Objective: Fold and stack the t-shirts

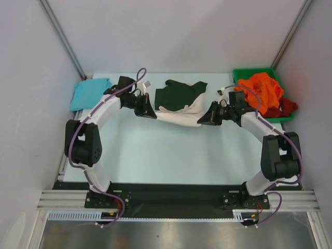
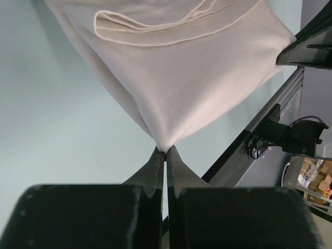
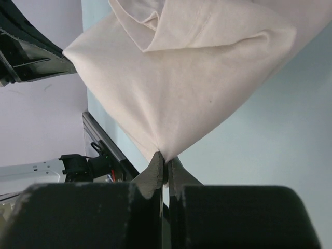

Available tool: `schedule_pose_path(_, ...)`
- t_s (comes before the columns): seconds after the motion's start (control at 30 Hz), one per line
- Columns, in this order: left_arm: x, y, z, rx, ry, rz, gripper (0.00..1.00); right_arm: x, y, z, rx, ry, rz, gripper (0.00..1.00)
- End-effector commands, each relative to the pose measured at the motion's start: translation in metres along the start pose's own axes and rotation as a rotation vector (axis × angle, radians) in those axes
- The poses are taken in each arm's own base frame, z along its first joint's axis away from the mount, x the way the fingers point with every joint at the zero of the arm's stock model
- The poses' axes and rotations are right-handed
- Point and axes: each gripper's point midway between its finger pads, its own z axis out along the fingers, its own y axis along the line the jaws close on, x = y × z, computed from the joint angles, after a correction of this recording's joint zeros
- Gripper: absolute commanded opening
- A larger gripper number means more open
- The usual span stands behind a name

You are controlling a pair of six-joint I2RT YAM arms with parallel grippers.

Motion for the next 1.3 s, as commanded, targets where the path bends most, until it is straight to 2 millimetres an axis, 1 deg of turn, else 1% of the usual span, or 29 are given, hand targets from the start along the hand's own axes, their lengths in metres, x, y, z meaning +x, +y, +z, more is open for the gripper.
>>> schedule_pose_path(0.0, -0.003, -0.016, -0.022, -0.002, -0.053, 0.089, 0.00, -0.013, 0.024, -0.018, -0.036, -0.001, -0.072, 0.00)
schedule_pose_path(0.03, -0.002, -0.019, -0.025, -0.002, -0.056, 0.096, 0.00, -0.014, 0.026, -0.020, -0.037, 0.008, -0.074, 0.00)
schedule_pose_path(0.07, -0.004, -0.025, -0.030, 0.003, -0.073, 0.111, 0.00, -0.022, 0.036, -0.023, -0.053, 0.003, -0.095, 0.00)
schedule_pose_path(0.1, -0.001, -0.026, -0.032, 0.004, -0.072, 0.112, 0.00, -0.026, 0.041, -0.026, -0.061, 0.003, -0.109, 0.00)
schedule_pose_path(0.13, 0.000, -0.029, -0.034, 0.005, -0.076, 0.117, 0.00, -0.024, 0.044, -0.028, -0.058, 0.018, -0.109, 0.00)
schedule_pose_path(0.17, 0.000, -0.031, -0.036, 0.008, -0.081, 0.122, 0.00, -0.031, 0.054, -0.033, -0.073, 0.009, -0.133, 0.00)
schedule_pose_path(0.3, 0.002, -0.044, -0.049, 0.015, -0.113, 0.146, 0.00, -0.030, 0.067, -0.043, -0.079, 0.023, -0.155, 0.00)
schedule_pose_path(0.37, 0.000, -0.045, -0.051, 0.010, -0.126, 0.148, 0.01, -0.023, 0.069, -0.045, -0.076, 0.037, -0.157, 0.00)
schedule_pose_path(0.5, -0.003, -0.045, -0.053, -0.001, -0.140, 0.155, 0.00, -0.002, 0.064, -0.045, -0.068, 0.062, -0.146, 0.00)
schedule_pose_path(0.57, -0.005, -0.044, -0.052, -0.002, -0.142, 0.157, 0.00, 0.003, 0.062, -0.045, -0.067, 0.067, -0.142, 0.00)
schedule_pose_path(0.63, -0.003, -0.039, -0.045, 0.004, -0.122, 0.139, 0.00, 0.009, 0.059, -0.044, -0.063, 0.068, -0.139, 0.00)
schedule_pose_path(0.7, -0.001, -0.035, -0.040, 0.006, -0.104, 0.128, 0.00, 0.009, 0.057, -0.042, -0.063, 0.058, -0.142, 0.00)
schedule_pose_path(0.77, -0.002, -0.028, -0.031, 0.002, -0.087, 0.113, 0.00, 0.012, 0.050, -0.038, -0.057, 0.057, -0.133, 0.00)
schedule_pose_path(0.83, -0.007, -0.024, -0.026, 0.001, -0.082, 0.108, 0.00, 0.009, 0.044, -0.035, -0.054, 0.036, -0.134, 0.00)
schedule_pose_path(0.87, -0.014, -0.021, -0.021, 0.000, -0.083, 0.109, 0.00, 0.010, 0.039, -0.033, -0.047, 0.038, -0.124, 0.00)
schedule_pose_path(0.93, -0.025, -0.018, -0.017, -0.009, -0.087, 0.118, 0.00, 0.000, 0.031, -0.032, -0.034, 0.014, -0.113, 0.00)
schedule_pose_path(0.97, -0.039, -0.023, -0.020, -0.008, -0.112, 0.145, 0.01, -0.007, 0.026, -0.028, -0.031, 0.010, -0.103, 0.00)
schedule_pose_path(1.0, -0.043, -0.014, -0.011, -0.017, -0.093, 0.132, 0.00, -0.013, 0.025, -0.027, -0.031, 0.002, -0.106, 0.00)
schedule_pose_path(1.03, -0.051, -0.012, -0.009, -0.028, -0.103, 0.148, 0.00, -0.022, 0.024, -0.026, -0.028, -0.010, -0.113, 0.00)
schedule_pose_path(1.07, -0.070, -0.018, -0.013, -0.026, -0.136, 0.175, 0.00, -0.033, 0.019, -0.025, -0.023, -0.024, -0.112, 0.00)
schedule_pose_path(1.1, -0.077, -0.009, -0.004, -0.032, -0.130, 0.169, 0.00, -0.052, 0.019, -0.019, -0.028, -0.040, -0.129, 0.00)
schedule_pose_path(1.13, -0.086, -0.005, 0.001, -0.037, -0.141, 0.174, 0.00, -0.063, 0.016, -0.015, -0.022, -0.050, -0.141, 0.00)
schedule_pose_path(1.17, -0.108, -0.011, -0.004, -0.037, -0.187, 0.208, 0.00, -0.075, 0.012, -0.012, -0.015, -0.059, -0.155, 0.00)
schedule_pose_path(1.2, -0.121, -0.012, -0.003, -0.034, -0.207, 0.222, 0.00, -0.098, 0.008, -0.003, -0.015, -0.073, -0.170, 0.00)
schedule_pose_path(1.23, -0.127, 0.004, 0.016, -0.039, -0.186, 0.200, 0.00, -0.111, 0.004, 0.002, -0.011, -0.082, -0.179, 0.00)
schedule_pose_path(1.27, -0.155, -0.004, 0.010, -0.045, -0.253, 0.247, 0.00, -0.127, 0.003, 0.005, -0.008, -0.097, -0.198, 0.00)
